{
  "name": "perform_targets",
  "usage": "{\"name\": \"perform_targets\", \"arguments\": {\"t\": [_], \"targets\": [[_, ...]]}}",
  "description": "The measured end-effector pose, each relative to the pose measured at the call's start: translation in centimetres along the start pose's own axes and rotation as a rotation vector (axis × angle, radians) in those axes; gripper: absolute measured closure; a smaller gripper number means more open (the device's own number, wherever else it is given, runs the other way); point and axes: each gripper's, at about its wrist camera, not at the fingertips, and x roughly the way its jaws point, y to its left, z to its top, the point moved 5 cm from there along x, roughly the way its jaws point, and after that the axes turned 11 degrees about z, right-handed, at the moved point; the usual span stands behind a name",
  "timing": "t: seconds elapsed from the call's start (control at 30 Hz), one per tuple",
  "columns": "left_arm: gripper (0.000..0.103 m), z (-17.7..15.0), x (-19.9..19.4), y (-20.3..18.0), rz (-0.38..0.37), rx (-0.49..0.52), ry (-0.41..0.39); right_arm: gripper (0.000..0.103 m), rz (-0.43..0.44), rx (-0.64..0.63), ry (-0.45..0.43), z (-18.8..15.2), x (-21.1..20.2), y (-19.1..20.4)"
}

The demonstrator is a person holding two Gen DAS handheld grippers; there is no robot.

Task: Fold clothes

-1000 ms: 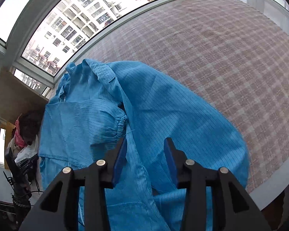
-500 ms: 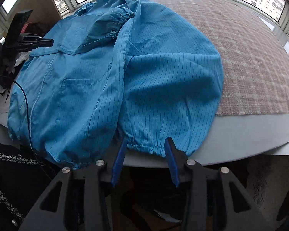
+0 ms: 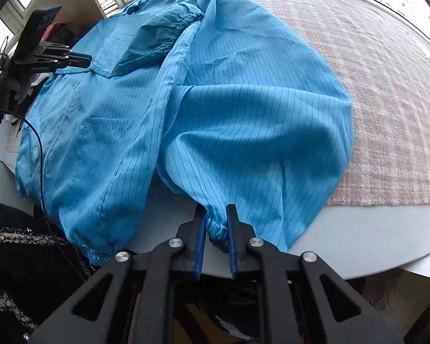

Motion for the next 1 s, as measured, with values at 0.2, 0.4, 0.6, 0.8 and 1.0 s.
{"name": "perform_targets", "arguments": {"t": [0.2, 0.4, 0.6, 0.8, 1.0], "targets": [[0.092, 0.2, 0.2, 0.4, 0.004, -0.014, 0.004, 0.09, 0.162, 0.233, -0.415, 9.0, -13.9, -4.2], [0.092, 1.1, 0.3, -0.4, -0.022, -0.012, -0.015, 0.09, 0.112, 0.222, -0.684, 21.0, -27.6, -1.0], [0.09, 1.9, -1.4, -0.3, -0.044, -0.028, -0.076, 0.09, 0.262, 0.321, -0.737, 26.0, -30.9, 2.5], [0.085, -0.8, -2.8, 4.5, -0.002, -0.087, -0.093, 0.09, 0.297, 0.323, -0.484, 23.4, -21.9, 8.9], [0.085, -4.6, -4.0, 10.1, 0.027, -0.156, -0.118, 0.09, 0.395, 0.441, -0.333, 19.6, -11.8, 14.7]]}}
